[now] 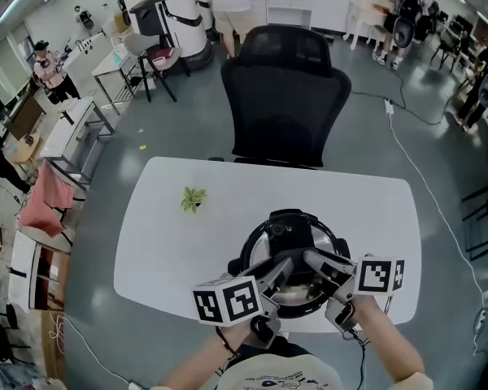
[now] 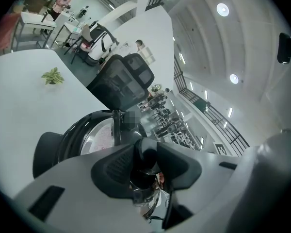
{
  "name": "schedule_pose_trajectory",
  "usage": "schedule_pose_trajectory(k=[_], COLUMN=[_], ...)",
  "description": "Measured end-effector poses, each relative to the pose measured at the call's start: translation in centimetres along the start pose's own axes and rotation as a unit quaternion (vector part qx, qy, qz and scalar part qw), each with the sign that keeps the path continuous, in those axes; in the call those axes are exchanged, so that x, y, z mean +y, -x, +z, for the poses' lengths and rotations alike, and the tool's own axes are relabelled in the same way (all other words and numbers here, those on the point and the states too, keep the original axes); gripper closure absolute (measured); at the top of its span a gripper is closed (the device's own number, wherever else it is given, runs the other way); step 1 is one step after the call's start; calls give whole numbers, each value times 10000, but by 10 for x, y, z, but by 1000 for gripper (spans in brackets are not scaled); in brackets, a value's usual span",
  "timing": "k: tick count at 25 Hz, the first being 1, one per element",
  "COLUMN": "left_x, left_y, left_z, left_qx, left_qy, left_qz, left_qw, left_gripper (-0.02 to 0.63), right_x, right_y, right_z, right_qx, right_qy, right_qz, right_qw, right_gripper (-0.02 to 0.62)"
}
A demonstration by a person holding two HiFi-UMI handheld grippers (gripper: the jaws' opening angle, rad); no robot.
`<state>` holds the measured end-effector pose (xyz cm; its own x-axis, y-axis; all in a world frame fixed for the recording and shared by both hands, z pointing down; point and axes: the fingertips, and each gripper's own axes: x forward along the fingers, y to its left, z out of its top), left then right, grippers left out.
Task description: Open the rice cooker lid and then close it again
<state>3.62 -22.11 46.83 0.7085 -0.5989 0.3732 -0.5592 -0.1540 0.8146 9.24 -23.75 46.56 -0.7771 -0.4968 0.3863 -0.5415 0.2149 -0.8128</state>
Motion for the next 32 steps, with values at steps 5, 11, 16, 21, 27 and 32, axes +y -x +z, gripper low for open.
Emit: schedule_pose_trajectory(k=[5,11,16,21,27,32], left_x=[1,1,0,-1,-4,-2], left_y=[-3,-8,-13,-19,-22,-22], left_z=[2,6,11,15,18,18], left_qx=[201,581,941,1220,1418,1279], left_qy=[-76,-358,-645,-876,-965,-892], left_qz=[-71,-232,-347,-454,-559,-580], left_qw=[9997,9974,9929,9876,9836,9861], left_gripper=[449,448,446,445,446,448], right_x=[-3,-3,-9,-15,-8,-14], right_y=[2,4,10,18,18,19], right_z=[1,-1,-3,-8,-8,-10], right_qx=[-196,-579,-883,-1187,-1475,-1489], right_qy=[-84,-343,-469,-688,-921,-920], right_qz=[-160,-262,-585,-901,-785,-882], right_qw=[9996,9974,9933,9864,9816,9806], right_gripper=[434,437,437,442,446,446])
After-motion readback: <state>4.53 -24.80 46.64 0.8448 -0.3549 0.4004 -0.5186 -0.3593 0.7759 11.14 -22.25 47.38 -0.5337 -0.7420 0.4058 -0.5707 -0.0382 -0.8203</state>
